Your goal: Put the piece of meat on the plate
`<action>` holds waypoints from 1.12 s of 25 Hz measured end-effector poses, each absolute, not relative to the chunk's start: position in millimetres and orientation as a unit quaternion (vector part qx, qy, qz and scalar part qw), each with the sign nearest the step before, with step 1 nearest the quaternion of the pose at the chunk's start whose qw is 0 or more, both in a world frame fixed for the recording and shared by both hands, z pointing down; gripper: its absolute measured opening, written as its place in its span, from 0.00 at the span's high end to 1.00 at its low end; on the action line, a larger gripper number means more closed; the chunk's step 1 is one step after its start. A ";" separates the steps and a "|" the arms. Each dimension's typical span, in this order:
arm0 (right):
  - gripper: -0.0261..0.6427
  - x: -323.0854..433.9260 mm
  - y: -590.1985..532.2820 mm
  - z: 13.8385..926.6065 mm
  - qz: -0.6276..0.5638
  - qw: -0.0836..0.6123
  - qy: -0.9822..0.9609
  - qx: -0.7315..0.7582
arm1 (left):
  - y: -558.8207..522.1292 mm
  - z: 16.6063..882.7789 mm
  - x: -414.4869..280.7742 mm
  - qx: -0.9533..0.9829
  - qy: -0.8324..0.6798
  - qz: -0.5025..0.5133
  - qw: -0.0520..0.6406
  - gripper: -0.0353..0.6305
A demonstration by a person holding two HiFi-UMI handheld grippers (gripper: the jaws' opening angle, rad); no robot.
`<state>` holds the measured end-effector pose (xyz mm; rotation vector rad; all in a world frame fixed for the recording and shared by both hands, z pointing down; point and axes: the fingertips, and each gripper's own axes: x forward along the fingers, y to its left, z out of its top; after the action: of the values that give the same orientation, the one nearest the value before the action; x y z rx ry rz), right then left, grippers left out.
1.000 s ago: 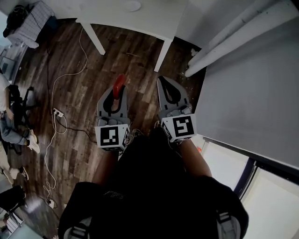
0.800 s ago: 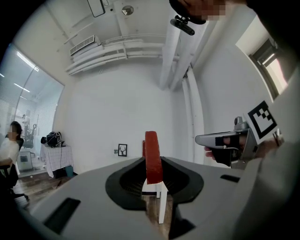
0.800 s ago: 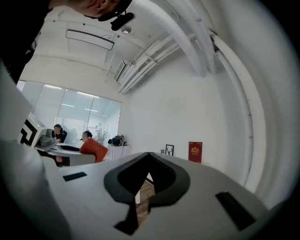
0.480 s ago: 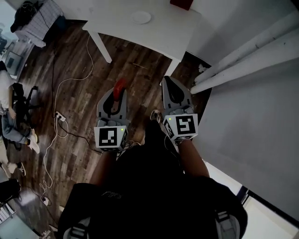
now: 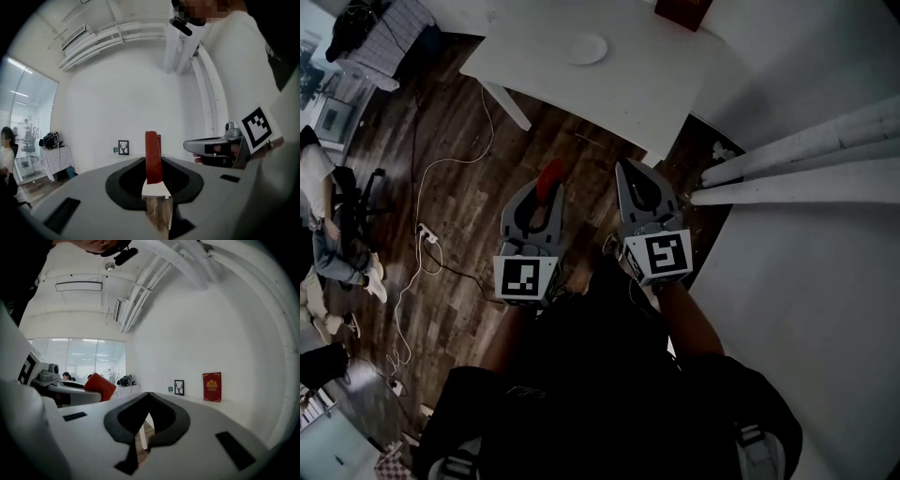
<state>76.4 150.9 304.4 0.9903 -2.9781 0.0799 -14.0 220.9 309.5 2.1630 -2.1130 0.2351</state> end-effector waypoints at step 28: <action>0.93 -1.4 42.1 321.8 0.030 0.029 -0.959 0.281 | 80.6 328.9 -67.5 0.746 -0.652 0.126 0.055 0.81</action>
<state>-1.4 42.1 321.8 0.8673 -2.9578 0.0920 -67.5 80.6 328.9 2.2640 -1.9785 0.3819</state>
